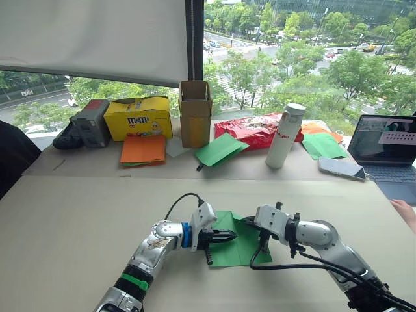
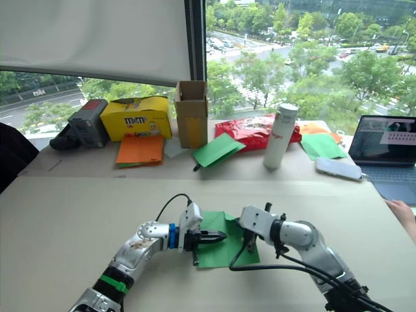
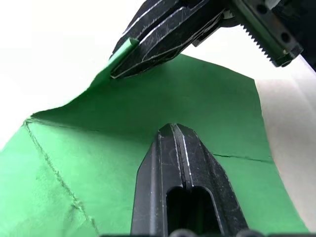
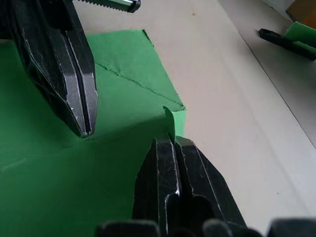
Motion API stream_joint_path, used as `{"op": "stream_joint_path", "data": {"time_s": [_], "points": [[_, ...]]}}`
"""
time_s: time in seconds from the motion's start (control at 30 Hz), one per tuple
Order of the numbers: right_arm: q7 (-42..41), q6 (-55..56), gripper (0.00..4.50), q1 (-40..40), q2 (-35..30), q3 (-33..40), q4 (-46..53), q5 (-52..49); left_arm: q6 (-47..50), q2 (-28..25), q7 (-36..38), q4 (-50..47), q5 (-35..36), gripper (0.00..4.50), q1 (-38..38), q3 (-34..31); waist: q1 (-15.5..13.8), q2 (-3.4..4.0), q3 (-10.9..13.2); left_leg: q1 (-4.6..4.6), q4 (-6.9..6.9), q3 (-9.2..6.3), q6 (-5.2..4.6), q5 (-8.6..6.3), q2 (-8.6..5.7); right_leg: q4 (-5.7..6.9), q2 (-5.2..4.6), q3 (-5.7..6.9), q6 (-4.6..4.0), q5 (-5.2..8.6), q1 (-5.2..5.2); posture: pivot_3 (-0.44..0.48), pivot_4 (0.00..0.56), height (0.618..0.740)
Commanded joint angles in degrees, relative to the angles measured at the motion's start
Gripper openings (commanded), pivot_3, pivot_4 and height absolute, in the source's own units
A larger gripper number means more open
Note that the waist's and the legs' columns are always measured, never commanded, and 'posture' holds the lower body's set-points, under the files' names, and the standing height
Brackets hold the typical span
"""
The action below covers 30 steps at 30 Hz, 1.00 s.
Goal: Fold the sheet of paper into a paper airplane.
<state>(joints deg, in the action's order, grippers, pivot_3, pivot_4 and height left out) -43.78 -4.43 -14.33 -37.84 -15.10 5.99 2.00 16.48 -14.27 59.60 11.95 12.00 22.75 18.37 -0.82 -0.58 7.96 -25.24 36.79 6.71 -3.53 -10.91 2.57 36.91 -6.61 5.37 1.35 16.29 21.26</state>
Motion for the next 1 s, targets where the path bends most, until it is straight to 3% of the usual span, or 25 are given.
{"op": "stream_joint_path", "data": {"time_s": [0.03, 0.33, 0.5, 0.63, 0.8, 1.0], "points": [[2.05, -0.92, 0.05, 0.9, 0.08, 1.94, 1.7, 1.59, 0.85, -1.48, -0.31, 1.7, -1.2, 0.0, -1.32, 0.35, 0.12, 0.0, 0.0, 0.0, 0.0, 0.0, 0.0, 0.0, 0.0, 0.02, 0.0, -0.01, 0.0, 0.0, -0.01, 0.0, 0.15, 0.74], [2.46, -5.0, 0.05, 2.35, 0.46, 1.51, 7.91, 2.3, 9.79, -7.15, -3.62, -6.41, -6.89, 0.0, 2.12, 4.37, 1.04, -0.03, 0.02, 0.0, 0.0, 0.01, 0.06, 0.03, 0.19, 0.11, 0.19, -0.08, -0.02, 0.0, -0.01, 0.0, 0.15, 0.74], [2.52, -2.04, 0.05, 2.94, -0.15, 0.79, 8.02, 4.45, 12.29, -8.25, -5.74, -7.78, -8.83, 0.0, 3.84, 5.52, 1.04, -0.07, 0.04, 0.0, 0.0, 0.01, 0.07, 0.04, 0.2, 0.11, 0.21, -0.09, 0.05, 0.04, 0.02, 0.0, 0.15, 0.74], [5.96, 6.53, 0.05, 2.44, -2.78, -1.97, 2.8, 13.62, 13.85, -8.4, -6.35, -7.7, -9.29, 0.0, 3.52, 6.66, 0.99, -0.07, 0.04, 0.0, 0.0, 0.01, 0.07, 0.04, 0.19, 0.11, 0.21, -0.09, 0.07, 0.06, 0.02, 0.0, 0.15, 0.74], [10.23, 14.11, 0.05, 1.89, -3.05, -2.98, -4.02, 18.43, 16.13, -7.24, -6.86, -8.96, -6.91, 0.0, 3.23, 5.74, 0.9, -0.09, 0.05, 0.05, 0.0, 0.02, 0.14, 0.08, 0.16, 0.11, 0.19, -0.1, 0.21, 0.15, 0.04, 0.0, 0.15, 0.74], [9.92, 18.04, 0.05, 2.51, -2.68, -3.64, -5.9, 18.91, 17.26, -3.45, -7.08, -8.92, -0.57, 0.0, 8.61, -0.75, 0.79, -0.17, 0.1, 0.05, 0.0, 0.03, 0.23, 0.15, 0.16, 0.14, 0.19, -0.11, 0.21, 0.14, -0.05, 0.0, 0.15, 0.74]]}}
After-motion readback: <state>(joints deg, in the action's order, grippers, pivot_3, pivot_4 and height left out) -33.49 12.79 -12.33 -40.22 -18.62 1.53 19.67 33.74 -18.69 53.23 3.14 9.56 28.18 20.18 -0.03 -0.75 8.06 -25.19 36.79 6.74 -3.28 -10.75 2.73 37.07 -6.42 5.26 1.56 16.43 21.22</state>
